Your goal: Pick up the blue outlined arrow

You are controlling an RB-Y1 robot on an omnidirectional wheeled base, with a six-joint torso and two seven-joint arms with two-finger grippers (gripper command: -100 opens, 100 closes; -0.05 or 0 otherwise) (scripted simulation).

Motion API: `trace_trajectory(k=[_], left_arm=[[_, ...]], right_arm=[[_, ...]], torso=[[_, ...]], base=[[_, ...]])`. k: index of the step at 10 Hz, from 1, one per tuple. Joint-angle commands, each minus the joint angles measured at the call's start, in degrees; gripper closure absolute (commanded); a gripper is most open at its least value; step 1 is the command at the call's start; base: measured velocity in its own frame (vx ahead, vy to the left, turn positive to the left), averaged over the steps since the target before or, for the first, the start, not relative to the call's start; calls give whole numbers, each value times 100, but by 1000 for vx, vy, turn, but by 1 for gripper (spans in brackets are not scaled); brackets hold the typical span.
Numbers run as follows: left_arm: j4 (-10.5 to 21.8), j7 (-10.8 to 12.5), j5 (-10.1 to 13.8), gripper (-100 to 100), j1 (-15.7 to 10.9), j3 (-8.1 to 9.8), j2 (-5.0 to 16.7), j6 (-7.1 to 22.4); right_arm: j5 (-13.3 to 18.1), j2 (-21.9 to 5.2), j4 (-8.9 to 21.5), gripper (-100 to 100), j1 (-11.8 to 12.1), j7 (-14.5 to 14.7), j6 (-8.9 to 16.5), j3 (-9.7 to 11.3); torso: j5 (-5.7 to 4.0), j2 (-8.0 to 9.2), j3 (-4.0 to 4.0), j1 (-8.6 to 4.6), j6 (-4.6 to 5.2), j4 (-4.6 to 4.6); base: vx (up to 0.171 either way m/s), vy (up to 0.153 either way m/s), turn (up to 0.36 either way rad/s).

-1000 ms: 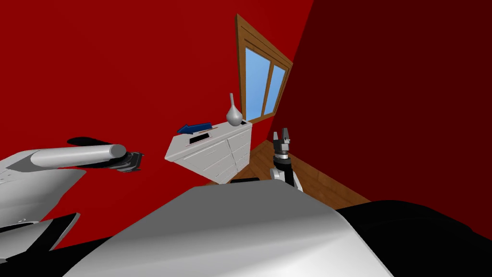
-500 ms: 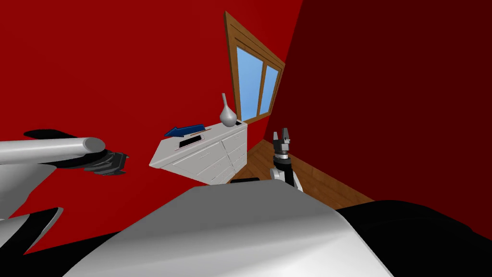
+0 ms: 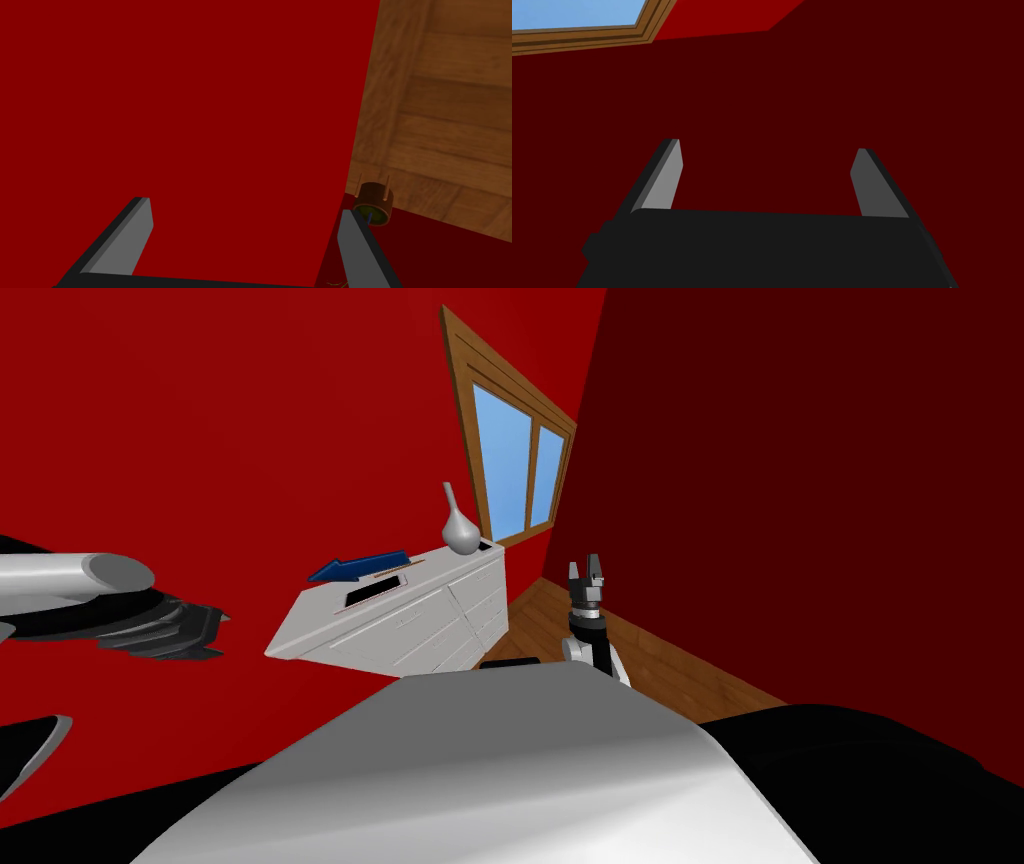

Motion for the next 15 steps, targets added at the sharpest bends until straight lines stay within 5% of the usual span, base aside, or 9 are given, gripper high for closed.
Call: trace_trajectory(k=[1, 9, 15], left_arm=[[185, -7, 80, -100, -53, 7, 143, 241], [1134, 12, 583, -100, -674, -208, 988, 1275], [1636, 8, 876, -100, -1046, -388, 1350, 2071]], right_arm=[[0, 0, 0, 0, 0, 0, 0, 0], [0, -1, 0, 0, 1, 0, 0, -1], [0, -1, -1, 0, 1, 0, 0, -1]], torso=[[0, 0, 0, 0, 0, 0], [6, -6, -4, 16, -7, -2], [7, -8, -5, 18, -8, -2]], base=[[40, -64, -97], [54, -39, -112], [77, -36, -106]])
